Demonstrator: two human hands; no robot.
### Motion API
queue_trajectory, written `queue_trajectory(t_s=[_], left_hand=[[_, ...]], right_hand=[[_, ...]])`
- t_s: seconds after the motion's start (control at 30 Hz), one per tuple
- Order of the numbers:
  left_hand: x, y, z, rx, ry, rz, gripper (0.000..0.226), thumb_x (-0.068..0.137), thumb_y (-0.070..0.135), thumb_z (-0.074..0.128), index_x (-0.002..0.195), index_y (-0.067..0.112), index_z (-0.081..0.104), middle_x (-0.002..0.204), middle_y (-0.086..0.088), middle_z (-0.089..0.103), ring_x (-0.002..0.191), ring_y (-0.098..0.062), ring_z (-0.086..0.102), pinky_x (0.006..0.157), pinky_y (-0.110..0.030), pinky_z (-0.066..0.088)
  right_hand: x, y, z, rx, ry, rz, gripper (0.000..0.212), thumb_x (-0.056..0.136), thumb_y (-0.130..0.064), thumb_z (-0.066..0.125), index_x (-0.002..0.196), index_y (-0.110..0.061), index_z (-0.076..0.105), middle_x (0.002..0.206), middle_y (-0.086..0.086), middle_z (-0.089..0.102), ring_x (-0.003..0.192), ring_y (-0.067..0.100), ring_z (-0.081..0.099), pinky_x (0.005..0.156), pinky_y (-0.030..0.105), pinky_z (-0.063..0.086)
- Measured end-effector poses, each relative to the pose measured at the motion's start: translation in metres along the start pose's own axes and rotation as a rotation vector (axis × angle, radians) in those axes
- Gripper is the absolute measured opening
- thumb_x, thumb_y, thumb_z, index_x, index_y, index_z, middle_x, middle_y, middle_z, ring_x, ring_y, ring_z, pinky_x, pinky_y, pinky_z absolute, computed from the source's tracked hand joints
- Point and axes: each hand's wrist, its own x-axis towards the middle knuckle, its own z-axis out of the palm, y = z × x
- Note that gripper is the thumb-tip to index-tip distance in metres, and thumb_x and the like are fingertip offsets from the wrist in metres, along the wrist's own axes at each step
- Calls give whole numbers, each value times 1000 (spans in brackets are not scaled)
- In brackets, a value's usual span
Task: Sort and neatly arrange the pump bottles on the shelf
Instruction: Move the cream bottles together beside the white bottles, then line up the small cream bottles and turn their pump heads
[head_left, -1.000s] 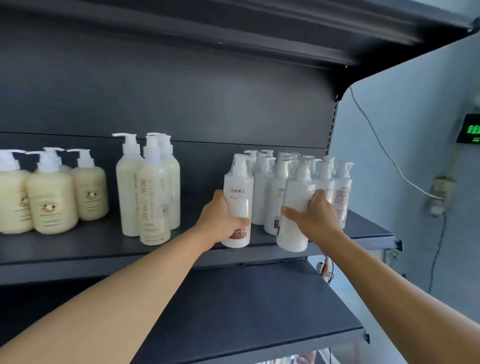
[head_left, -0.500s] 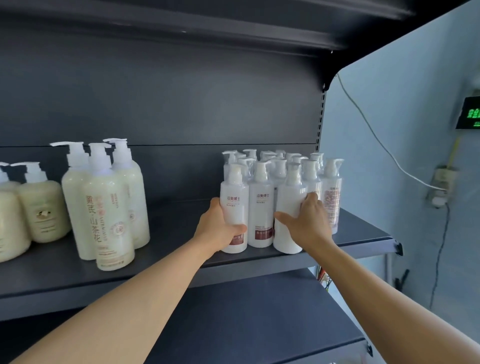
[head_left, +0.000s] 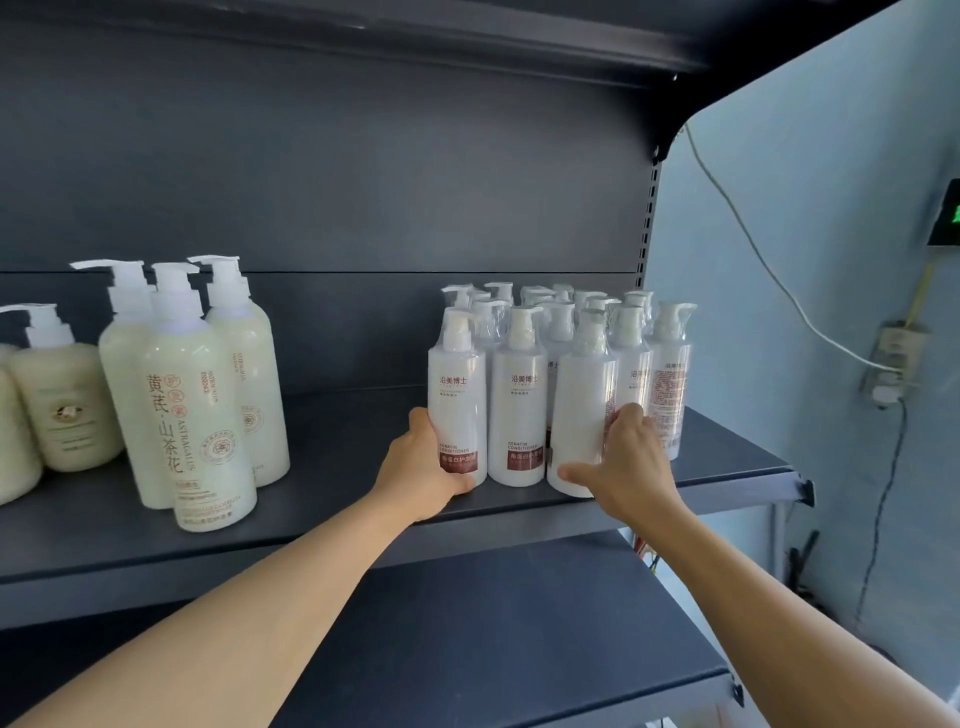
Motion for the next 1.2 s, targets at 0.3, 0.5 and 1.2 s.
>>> queue_trajectory(t_s=[0.3, 0.5, 1.2], left_hand=[[1, 9, 5, 85, 38, -19, 70, 71, 24, 80, 122, 10, 34, 124, -6, 54, 109, -25, 56, 88, -36, 49], [1, 11, 9, 74, 39, -25, 72, 72, 24, 80, 123, 10, 32, 123, -6, 54, 108, -24, 56, 87, -36, 49], [-80, -19, -96, 477, -60, -31, 50, 88, 28, 61, 133, 21, 39, 131, -3, 50, 112, -24, 52, 97, -40, 45]], right_hand=[[9, 4, 4, 59, 50, -13, 60, 71, -21, 81, 109, -5, 37, 113, 12, 43, 85, 22, 44, 71, 31, 38], [13, 6, 6, 19, 58, 0, 60, 73, -24, 79, 111, -7, 36, 116, 11, 42, 95, 27, 50, 71, 33, 41], [-78, -70, 11, -199, -366, -354, 55, 85, -34, 62, 129, -9, 39, 132, 10, 42, 122, 27, 42, 97, 35, 40]])
